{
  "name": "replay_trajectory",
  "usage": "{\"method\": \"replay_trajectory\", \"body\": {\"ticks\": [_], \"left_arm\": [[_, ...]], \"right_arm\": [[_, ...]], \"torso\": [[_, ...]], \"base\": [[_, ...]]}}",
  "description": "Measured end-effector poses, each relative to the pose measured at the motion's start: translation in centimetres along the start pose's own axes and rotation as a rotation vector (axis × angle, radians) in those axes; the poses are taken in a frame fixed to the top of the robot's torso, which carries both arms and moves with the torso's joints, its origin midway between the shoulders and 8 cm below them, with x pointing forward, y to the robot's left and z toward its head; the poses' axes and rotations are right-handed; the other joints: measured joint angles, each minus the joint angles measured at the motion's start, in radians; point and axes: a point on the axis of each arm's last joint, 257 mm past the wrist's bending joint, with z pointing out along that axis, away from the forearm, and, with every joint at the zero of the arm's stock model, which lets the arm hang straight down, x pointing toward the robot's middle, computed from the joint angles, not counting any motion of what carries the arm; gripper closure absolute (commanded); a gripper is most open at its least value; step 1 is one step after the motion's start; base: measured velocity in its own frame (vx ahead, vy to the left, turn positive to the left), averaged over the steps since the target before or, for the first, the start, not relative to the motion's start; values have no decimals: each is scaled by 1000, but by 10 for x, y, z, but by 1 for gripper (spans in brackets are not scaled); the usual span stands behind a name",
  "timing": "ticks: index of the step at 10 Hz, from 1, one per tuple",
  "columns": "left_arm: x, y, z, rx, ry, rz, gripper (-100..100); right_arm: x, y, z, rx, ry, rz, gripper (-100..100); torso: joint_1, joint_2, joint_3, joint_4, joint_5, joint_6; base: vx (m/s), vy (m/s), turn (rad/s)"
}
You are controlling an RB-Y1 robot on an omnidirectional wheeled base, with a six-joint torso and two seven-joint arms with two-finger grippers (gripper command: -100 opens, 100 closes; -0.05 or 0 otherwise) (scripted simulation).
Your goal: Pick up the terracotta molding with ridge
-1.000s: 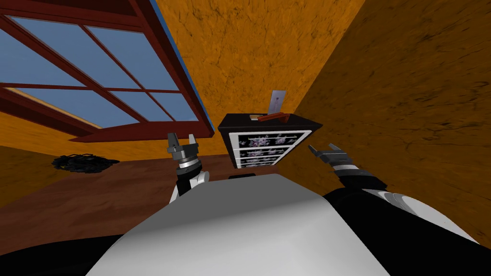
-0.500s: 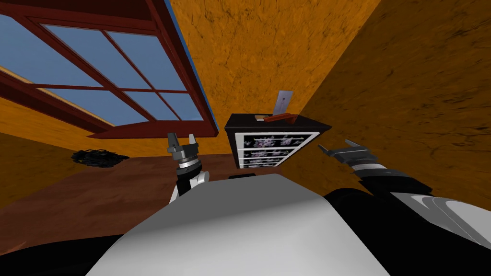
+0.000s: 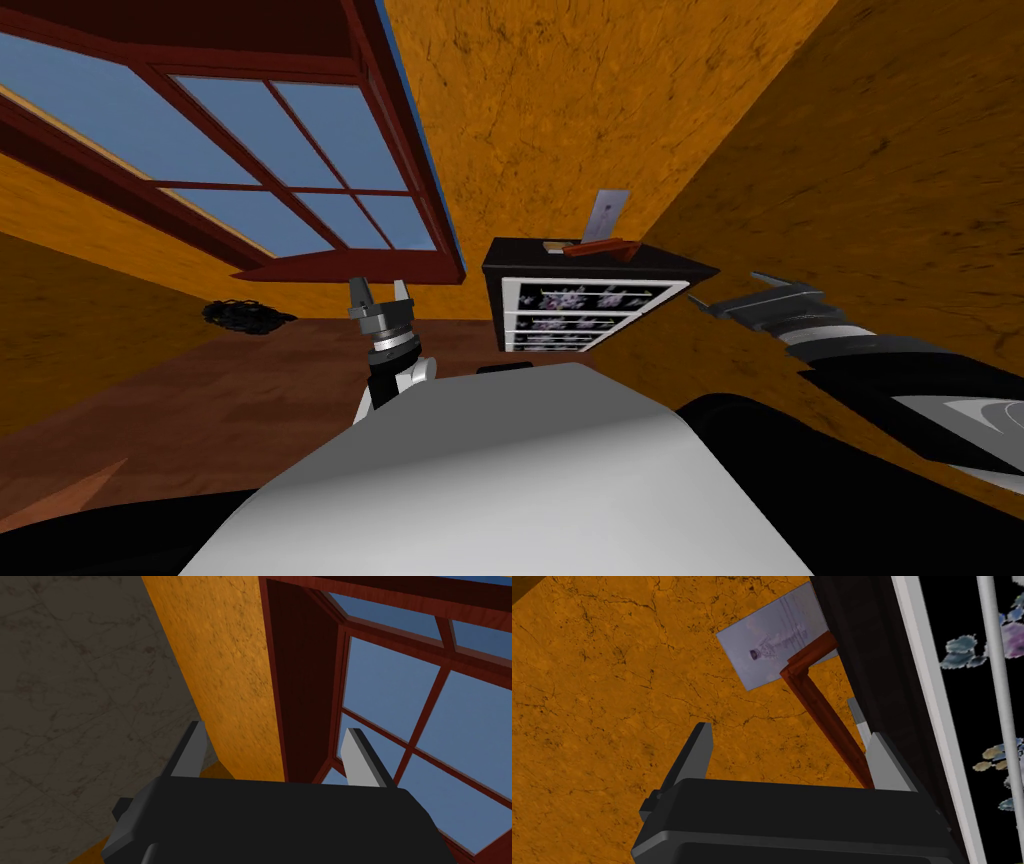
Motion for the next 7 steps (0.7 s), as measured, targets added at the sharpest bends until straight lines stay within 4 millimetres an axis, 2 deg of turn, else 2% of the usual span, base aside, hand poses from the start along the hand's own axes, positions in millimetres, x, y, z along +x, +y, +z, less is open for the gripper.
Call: {"method": "replay_trajectory", "body": {"ticks": [4,7], "left_arm": [[0,0,0,0,0,0,0],[0,0,0,0,0,0,0]], "right_arm": [[-22,-22,17,-47,-18,-223,-100],[-37,-27,33,-88,-44,-350,-100]], "torso": [[-4,0,0,0,-1,0],[-5,1,0,0,-1,0]], "base": [[17,27,112],[18,5,104]]}}
